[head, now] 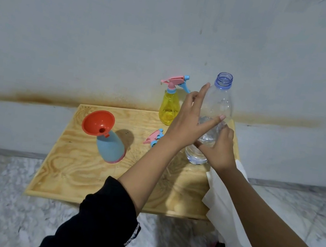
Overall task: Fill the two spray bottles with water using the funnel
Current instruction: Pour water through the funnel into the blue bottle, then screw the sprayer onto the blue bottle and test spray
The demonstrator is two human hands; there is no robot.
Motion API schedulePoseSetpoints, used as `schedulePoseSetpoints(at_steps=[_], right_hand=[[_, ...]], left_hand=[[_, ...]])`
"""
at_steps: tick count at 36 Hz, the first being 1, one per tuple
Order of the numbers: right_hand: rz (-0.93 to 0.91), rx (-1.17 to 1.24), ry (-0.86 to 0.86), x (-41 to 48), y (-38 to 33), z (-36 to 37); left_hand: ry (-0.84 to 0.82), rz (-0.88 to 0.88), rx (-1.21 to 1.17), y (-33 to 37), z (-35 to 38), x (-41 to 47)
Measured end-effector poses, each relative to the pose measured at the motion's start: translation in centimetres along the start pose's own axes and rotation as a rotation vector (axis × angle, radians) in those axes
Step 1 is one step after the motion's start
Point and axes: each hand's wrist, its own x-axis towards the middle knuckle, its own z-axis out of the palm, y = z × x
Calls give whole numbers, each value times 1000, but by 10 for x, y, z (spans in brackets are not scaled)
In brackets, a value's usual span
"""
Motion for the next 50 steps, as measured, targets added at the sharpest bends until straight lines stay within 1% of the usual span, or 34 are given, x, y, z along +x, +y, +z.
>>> schedulePoseSetpoints(at_steps=[5, 12, 15, 17, 20, 23, 25, 28, 30, 32, 34, 36, 38, 40, 42, 45, 48, 50], right_hand=[[14, 59, 22, -14, 6, 2], [-3, 29, 78, -42, 14, 11], [52, -33, 86, -61, 19, 25], [84, -71, 60, -71, 20, 38], [91, -99, 8, -82, 6, 60], [77, -61, -39, -87, -21, 82], [2, -48, -57, -85, -50, 94], [-184, -45, -37, -79, -96, 115], [-182, 45, -34, -73, -127, 130], [-230, 62, -15, -68, -154, 147], [-294, 30, -5, -61, -172, 165], [-320, -14, 3, -54, -187, 178], [-277, -40, -14, -48, -192, 189], [-215, -41, -88, -43, -195, 196], [-172, -53, -123, -39, -193, 200], [-137, -39, -129, -38, -191, 202], [-119, -31, -134, -37, -193, 201], [-97, -18, -132, -36, -194, 199]], left_hand=[[17, 27, 159, 1, -4, -6], [-45, 5, 280, -17, -11, -37], [-95, -55, 319, -42, -16, -66], [-116, -104, 361, -65, -22, -91], [-102, -173, 439, -98, -36, -132], [-82, -303, 471, -128, -57, -171], [-22, -360, 502, -149, -73, -189], [88, -435, 528, -172, -100, -196], [117, -462, 520, -181, -117, -192], [114, -440, 477, -190, -130, -184], [91, -423, 424, -201, -138, -172], [71, -405, 420, -214, -142, -159], [60, -326, 429, -225, -143, -147], [63, -237, 383, -236, -139, -140], [70, -194, 330, -242, -137, -136], [49, -163, 246, -244, -135, -132], [33, -176, 93, -244, -133, -130], [49, -159, 33, -244, -132, -129]])
